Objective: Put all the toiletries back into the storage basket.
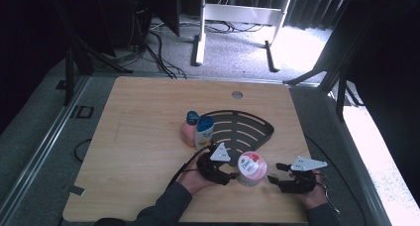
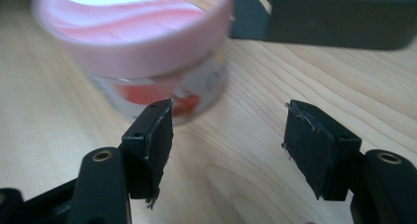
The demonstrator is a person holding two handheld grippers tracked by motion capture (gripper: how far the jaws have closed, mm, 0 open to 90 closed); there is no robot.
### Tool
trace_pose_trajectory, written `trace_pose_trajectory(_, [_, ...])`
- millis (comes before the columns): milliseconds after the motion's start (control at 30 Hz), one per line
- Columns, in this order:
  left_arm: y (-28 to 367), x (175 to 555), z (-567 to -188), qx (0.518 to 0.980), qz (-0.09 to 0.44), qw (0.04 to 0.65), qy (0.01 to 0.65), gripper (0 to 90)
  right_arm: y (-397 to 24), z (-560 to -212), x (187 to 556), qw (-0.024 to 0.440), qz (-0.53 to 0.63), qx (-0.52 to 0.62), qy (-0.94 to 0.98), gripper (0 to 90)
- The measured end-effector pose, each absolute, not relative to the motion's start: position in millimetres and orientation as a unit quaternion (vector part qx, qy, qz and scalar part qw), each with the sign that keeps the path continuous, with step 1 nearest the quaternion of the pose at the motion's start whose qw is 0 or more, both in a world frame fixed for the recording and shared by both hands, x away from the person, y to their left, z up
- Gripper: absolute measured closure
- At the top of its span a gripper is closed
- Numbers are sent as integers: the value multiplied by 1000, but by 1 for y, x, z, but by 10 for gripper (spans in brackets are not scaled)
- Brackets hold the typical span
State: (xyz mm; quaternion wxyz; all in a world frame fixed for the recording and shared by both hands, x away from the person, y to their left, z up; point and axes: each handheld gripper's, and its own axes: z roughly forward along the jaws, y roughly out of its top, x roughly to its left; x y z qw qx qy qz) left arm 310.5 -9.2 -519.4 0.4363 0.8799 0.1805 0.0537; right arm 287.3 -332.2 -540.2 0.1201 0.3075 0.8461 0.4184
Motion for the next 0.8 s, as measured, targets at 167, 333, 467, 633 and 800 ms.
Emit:
trace_pose_trajectory(167, [-15,313,-523,884,51,434,164,320,-327,-536,285,105,424,278,856,297])
trace_pose_trajectory(333, [-19,314,-527,890,50,426,155,304,-325,-535,286,90,433,260,859,278])
trace_pose_trajectory(467, [-23,316,-532,890,45,428,150,283,-319,-533,289,89,433,248,862,277])
trace_pose_trajectory(633, [-27,317,-535,891,40,429,143,252,-315,-534,291,82,432,236,867,263])
trace_pose_trajectory(800, [-31,318,-538,894,41,427,129,239,-312,-538,293,79,423,230,873,260])
